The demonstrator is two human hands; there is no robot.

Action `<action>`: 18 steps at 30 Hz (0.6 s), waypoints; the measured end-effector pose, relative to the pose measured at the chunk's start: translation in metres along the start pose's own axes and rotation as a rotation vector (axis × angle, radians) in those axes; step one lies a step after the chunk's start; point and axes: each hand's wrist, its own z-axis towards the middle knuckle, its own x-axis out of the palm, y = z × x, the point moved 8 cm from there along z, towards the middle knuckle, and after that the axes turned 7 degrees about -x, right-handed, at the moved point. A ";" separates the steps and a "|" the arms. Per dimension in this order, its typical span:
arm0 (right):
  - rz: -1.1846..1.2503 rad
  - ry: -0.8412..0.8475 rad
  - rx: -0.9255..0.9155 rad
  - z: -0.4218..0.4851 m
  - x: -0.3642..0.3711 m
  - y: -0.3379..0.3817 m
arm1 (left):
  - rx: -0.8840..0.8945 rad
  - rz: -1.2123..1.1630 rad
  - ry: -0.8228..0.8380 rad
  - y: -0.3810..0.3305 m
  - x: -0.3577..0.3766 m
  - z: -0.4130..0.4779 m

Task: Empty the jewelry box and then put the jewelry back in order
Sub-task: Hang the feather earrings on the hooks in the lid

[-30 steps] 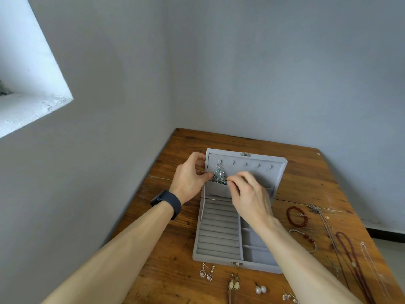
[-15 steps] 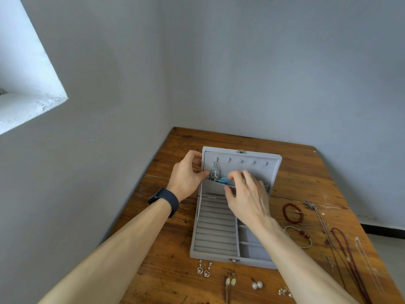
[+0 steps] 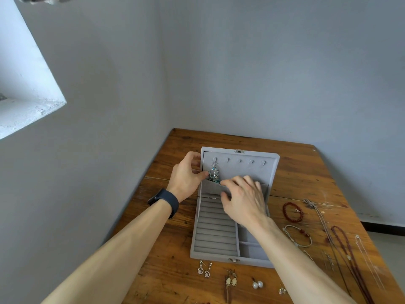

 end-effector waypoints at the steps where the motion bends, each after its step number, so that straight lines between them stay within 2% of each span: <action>1: -0.018 0.004 -0.019 0.000 0.001 0.003 | 0.001 0.004 0.001 0.000 0.000 0.000; 5: -0.109 -0.096 -0.043 -0.003 -0.005 0.001 | 0.010 0.014 -0.013 -0.002 -0.002 0.001; 9: -0.147 -0.180 0.040 -0.009 -0.012 -0.016 | -0.001 -0.005 -0.011 -0.003 0.002 0.007; 13: -0.122 -0.178 0.014 -0.009 -0.007 -0.020 | -0.039 -0.002 0.003 0.000 0.008 0.009; 18: -0.056 -0.117 -0.003 -0.011 0.001 -0.023 | -0.091 0.046 0.099 0.004 0.017 0.013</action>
